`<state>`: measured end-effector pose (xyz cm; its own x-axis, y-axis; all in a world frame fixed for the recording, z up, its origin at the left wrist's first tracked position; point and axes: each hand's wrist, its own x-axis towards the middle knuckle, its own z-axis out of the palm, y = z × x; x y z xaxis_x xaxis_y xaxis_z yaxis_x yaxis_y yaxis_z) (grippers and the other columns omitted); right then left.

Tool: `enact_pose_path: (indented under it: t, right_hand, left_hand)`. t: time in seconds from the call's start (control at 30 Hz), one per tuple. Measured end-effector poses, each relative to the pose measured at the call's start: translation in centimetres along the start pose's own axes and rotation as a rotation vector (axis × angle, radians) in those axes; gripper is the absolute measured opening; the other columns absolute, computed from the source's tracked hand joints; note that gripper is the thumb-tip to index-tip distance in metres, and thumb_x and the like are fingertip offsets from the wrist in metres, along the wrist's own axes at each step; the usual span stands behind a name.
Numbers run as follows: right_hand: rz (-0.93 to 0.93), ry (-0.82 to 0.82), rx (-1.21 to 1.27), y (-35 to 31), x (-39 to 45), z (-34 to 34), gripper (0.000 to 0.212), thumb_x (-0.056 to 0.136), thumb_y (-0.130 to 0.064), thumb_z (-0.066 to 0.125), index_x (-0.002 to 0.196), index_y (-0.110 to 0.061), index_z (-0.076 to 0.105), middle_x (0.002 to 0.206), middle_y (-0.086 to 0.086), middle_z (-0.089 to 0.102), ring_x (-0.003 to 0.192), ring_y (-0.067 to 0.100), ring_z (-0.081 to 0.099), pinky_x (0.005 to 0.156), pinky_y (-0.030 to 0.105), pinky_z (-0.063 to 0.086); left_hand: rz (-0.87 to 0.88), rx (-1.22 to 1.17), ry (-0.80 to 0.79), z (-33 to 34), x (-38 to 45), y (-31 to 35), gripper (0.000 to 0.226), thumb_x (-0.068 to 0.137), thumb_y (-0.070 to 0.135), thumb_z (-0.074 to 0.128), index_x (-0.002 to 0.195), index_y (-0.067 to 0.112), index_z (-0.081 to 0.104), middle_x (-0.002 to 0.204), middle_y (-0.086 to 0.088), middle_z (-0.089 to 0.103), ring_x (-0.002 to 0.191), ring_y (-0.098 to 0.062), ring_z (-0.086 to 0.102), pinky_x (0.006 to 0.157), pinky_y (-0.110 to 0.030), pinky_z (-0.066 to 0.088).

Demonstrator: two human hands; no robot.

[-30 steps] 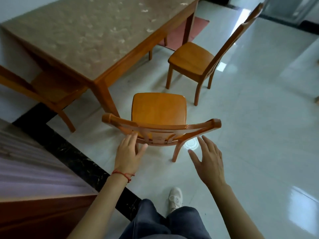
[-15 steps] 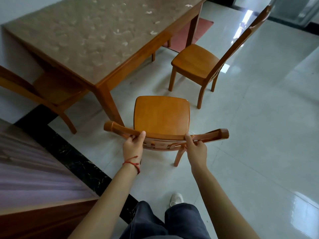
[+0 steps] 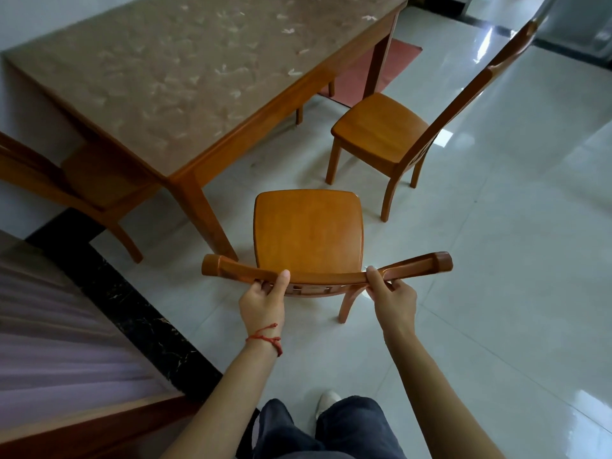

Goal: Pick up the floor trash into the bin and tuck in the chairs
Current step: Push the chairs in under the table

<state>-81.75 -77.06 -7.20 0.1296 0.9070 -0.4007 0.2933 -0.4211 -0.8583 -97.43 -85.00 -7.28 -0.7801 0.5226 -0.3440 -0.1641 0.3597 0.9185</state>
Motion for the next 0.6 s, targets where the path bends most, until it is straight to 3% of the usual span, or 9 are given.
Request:
enact_pose_path:
  t: [0.23, 0.6]
  right_hand:
    - [-0.055, -0.091, -0.077, -2.7, 6.4, -0.9, 0.036, 0.083, -0.04, 0.062, 0.084, -0.004, 0.067, 0.079, 0.009, 0.069, 0.078, 0.022, 0.066, 0.082, 0.039, 0.053]
    - [-0.091, -0.175, -0.131, -8.4, 17.3, 1.2, 0.035, 0.085, -0.038, 0.059, 0.094, -0.005, 0.067, 0.086, 0.007, 0.069, 0.078, 0.02, 0.066, 0.08, 0.034, 0.054]
  left_hand:
    - [-0.01, -0.07, 0.081, 5.0, 2.0, 1.1, 0.035, 0.078, 0.036, 0.069, 0.083, 0.002, 0.067, 0.086, -0.014, 0.069, 0.085, -0.026, 0.065, 0.081, -0.041, 0.053]
    - [0.004, -0.07, 0.183, 12.4, 8.3, 4.3, 0.031, 0.078, 0.042, 0.067, 0.071, 0.012, 0.064, 0.075, -0.004, 0.069, 0.078, -0.021, 0.066, 0.073, -0.035, 0.053]
